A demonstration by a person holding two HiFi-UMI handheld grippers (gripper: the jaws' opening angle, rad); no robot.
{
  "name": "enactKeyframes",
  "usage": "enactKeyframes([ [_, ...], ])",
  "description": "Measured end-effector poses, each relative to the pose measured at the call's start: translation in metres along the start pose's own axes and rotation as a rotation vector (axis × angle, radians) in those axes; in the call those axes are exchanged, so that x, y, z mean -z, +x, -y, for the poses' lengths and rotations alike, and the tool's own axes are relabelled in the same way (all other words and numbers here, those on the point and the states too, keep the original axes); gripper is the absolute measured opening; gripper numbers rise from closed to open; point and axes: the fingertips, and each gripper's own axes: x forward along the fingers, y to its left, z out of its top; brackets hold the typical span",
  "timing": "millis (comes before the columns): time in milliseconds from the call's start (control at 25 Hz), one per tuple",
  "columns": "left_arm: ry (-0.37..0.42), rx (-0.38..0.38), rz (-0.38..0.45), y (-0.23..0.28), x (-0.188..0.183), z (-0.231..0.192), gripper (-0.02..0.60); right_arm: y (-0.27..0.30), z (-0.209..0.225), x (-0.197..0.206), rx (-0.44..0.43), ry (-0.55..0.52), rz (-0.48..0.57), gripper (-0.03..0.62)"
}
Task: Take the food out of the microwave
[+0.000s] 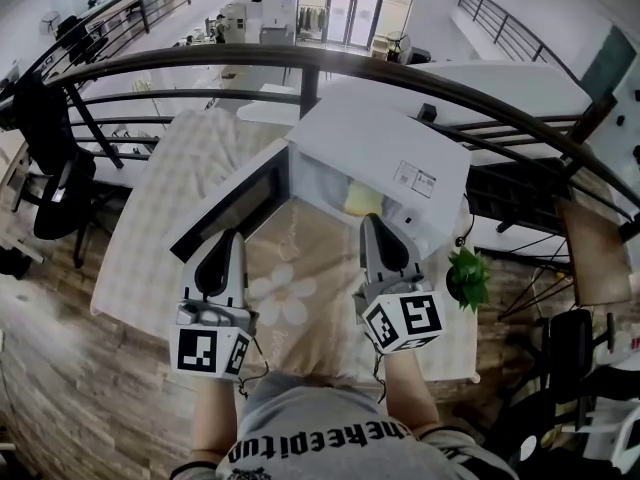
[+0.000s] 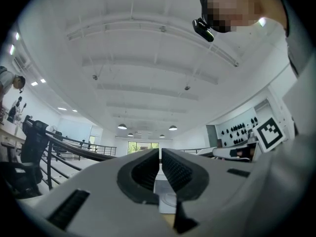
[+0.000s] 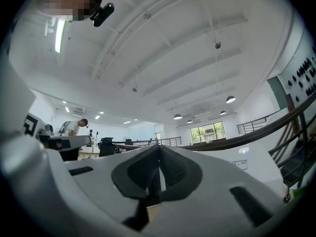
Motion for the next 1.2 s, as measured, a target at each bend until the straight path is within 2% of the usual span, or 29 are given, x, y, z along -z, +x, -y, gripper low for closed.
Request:
enactKeyframes([
  [320, -0.030, 0.073, -0.031, 0.038, 0.023, -0.019, 0.015, 0.037, 0.005, 0.024, 0.042, -0.044, -0.058, 0.005],
  [800, -0.043, 0.189, -0.070, 0.068, 0.062, -0.026, 0.015, 0.068, 0.017, 0.102, 0.096, -0.145, -0.256, 0.005],
  [1200, -0.071, 0.256, -0.106, 0.073, 0.092, -0.029, 0.015, 0.079, 0.032, 0.153, 0.135, -0.307, -0.415, 0.020],
])
